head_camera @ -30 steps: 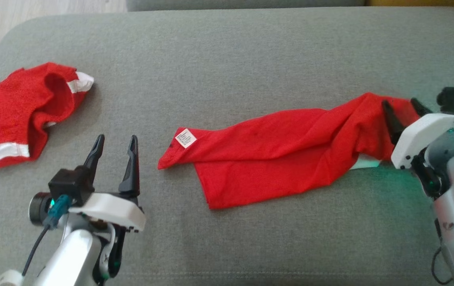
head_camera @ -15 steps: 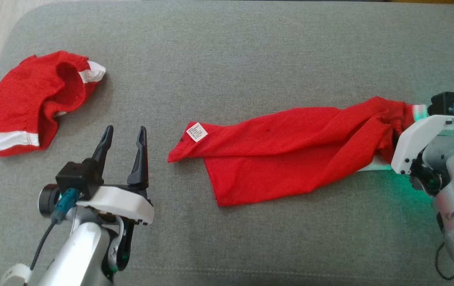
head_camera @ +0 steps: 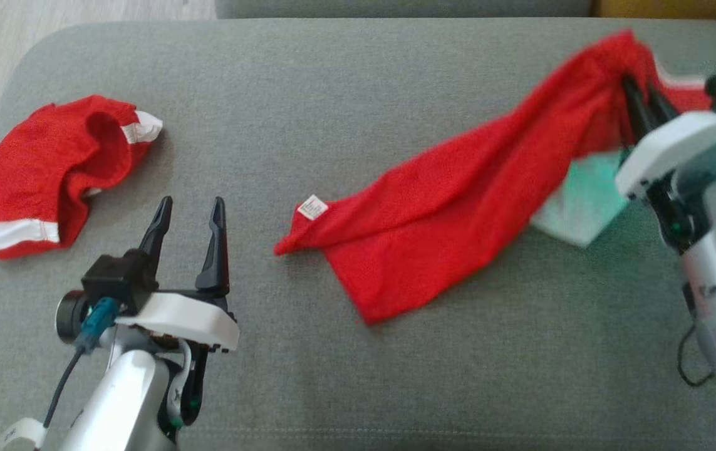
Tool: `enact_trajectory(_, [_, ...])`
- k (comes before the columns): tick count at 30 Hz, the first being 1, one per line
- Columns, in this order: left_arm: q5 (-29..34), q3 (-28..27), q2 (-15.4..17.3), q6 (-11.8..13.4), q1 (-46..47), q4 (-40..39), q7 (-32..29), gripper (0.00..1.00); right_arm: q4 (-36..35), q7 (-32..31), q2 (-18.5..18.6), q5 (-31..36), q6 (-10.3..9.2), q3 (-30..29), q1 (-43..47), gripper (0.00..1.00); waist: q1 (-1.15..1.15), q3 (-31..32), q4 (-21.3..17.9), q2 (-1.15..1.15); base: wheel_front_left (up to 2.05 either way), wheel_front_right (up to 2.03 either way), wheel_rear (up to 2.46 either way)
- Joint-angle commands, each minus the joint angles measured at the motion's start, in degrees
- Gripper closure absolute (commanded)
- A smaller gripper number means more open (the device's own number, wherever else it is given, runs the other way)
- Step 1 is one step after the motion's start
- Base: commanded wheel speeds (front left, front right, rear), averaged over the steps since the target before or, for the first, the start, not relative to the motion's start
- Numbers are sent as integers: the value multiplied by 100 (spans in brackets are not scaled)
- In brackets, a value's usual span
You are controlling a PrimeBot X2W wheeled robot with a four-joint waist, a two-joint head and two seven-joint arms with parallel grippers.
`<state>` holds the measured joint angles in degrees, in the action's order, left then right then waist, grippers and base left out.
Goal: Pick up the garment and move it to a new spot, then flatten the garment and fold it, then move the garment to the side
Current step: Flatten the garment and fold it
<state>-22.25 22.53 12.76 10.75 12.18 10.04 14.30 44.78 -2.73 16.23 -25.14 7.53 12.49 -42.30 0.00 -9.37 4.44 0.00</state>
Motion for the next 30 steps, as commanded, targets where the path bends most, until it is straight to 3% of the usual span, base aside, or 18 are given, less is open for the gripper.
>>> enact_trajectory(1, [63,-280,96,-16,147,-164,69,0,-237,112,-57,-17,-4,114,-115,100,0,32,-43,0,0,0,0])
enact_trajectory(6, [83,-306,54,-58,52,-164,69,0,-715,425,-25,-39,-4,274,385,100,0,129,-113,0,0,0,0])
enact_trajectory(11, [90,-336,22,-86,-72,-174,70,0,-1313,371,4,207,-4,373,1635,100,0,209,-206,0,0,0,0])
enact_trajectory(19, [84,-430,45,-99,-135,-202,70,0,-2050,15,-416,689,-4,-250,3384,99,0,188,-339,0,0,0,0])
enact_trajectory(20, [80,-450,53,-96,-142,-205,70,0,-2131,-34,-493,742,-4,-319,3512,66,0,189,-354,0,0,0,0])
enact_trajectory(21, [75,-470,60,-92,-154,-205,70,0,-2203,-77,-571,787,-4,-399,3625,5,0,197,-365,0,0,0,0])
enact_trajectory(22, [70,-488,64,-83,-172,-205,70,0,-2280,-111,-640,842,-4,-457,3720,0,0,209,-375,0,0,0,0])
enact_trajectory(30, [64,-534,105,-37,-362,-195,70,0,-3228,-22,-969,1023,-4,-756,4154,0,0,386,-374,0,0,0,0])
